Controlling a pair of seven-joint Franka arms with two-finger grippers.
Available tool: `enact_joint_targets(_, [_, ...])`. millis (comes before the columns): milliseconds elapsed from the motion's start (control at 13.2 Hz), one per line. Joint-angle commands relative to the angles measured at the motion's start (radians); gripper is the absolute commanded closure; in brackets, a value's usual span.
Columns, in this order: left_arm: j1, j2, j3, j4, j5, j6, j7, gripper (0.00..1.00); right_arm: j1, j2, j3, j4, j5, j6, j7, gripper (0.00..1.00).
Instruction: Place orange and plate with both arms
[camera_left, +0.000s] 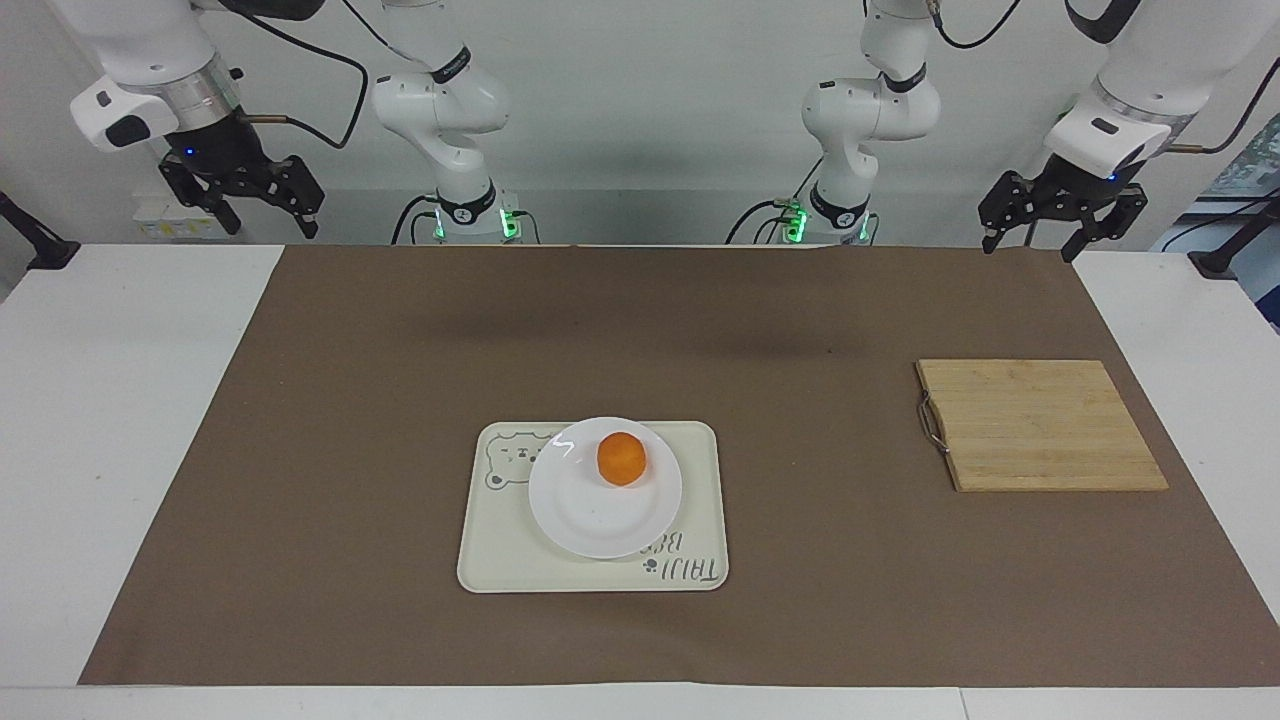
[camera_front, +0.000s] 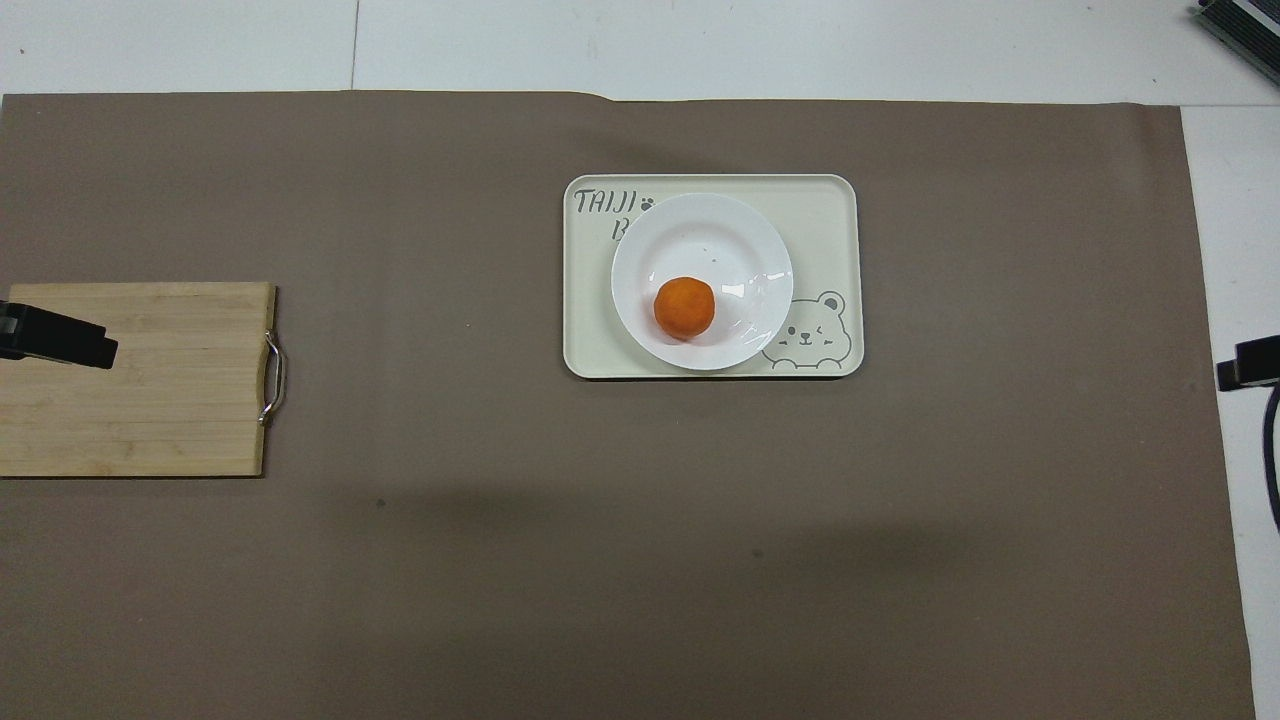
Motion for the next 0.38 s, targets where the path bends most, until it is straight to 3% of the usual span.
enact_joint_targets(0, [0.008,0.028,-0.003,0.059,0.006,-0.051,-0.005,0.0,-0.023,-0.053,0.005,-0.063,-0.02,0.011,0.012,0.0])
enact_joint_targets(303, [0.006,0.024,-0.001,0.057,0.001,-0.048,-0.003,0.0,-0.02,-0.05,0.009,-0.043,-0.009,-0.003,0.018,0.0])
